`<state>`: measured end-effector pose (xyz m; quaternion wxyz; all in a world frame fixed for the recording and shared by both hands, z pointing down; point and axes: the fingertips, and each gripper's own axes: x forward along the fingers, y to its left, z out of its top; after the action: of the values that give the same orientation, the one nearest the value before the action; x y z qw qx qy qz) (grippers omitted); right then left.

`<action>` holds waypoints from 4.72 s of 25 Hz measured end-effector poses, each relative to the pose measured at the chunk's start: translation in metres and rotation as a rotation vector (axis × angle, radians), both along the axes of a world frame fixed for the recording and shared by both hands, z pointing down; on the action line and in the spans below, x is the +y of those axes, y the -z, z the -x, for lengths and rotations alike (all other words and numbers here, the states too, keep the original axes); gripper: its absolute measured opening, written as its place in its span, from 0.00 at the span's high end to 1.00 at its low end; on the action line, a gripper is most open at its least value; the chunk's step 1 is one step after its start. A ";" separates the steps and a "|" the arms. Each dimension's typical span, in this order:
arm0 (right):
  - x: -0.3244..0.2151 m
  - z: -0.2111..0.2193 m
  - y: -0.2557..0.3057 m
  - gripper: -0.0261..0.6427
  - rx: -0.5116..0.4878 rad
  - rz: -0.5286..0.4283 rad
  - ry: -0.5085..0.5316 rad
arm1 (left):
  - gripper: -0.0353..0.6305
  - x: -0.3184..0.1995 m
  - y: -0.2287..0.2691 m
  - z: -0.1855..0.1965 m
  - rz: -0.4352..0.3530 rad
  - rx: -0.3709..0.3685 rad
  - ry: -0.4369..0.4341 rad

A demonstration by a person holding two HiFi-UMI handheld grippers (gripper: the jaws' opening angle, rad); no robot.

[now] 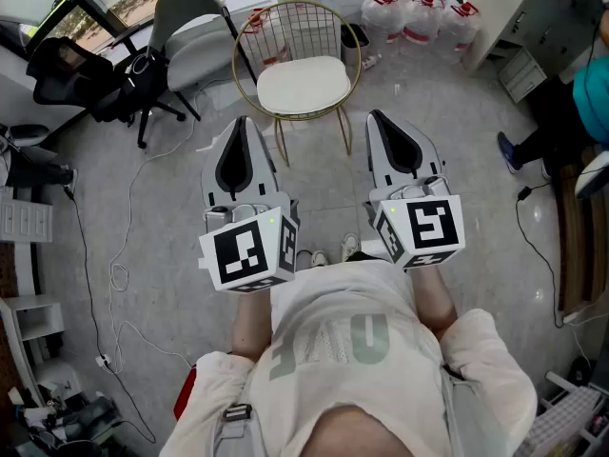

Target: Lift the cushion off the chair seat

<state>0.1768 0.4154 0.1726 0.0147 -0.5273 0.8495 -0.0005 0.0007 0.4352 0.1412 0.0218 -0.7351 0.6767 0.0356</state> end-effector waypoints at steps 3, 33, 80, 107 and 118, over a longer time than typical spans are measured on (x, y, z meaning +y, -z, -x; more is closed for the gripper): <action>-0.003 -0.005 -0.002 0.94 0.000 0.007 -0.006 | 0.93 -0.003 -0.002 -0.003 0.010 0.001 -0.001; -0.044 -0.040 -0.013 0.94 -0.044 0.004 0.075 | 0.93 -0.030 -0.023 -0.013 0.025 0.039 0.119; -0.500 0.096 -0.053 0.94 0.163 0.037 -0.045 | 0.93 -0.504 -0.041 0.153 0.093 0.077 0.078; -0.537 0.090 -0.007 0.93 -0.052 -0.089 0.186 | 0.93 -0.515 -0.040 0.120 0.082 0.022 0.186; -0.546 0.138 -0.034 0.93 -0.061 0.001 0.350 | 0.83 -0.518 -0.085 0.141 0.161 0.135 0.137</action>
<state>0.0391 -0.1302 0.2067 0.0400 -0.3709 0.9276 -0.0194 -0.1399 -0.0825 0.2259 -0.0808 -0.6824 0.7259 0.0289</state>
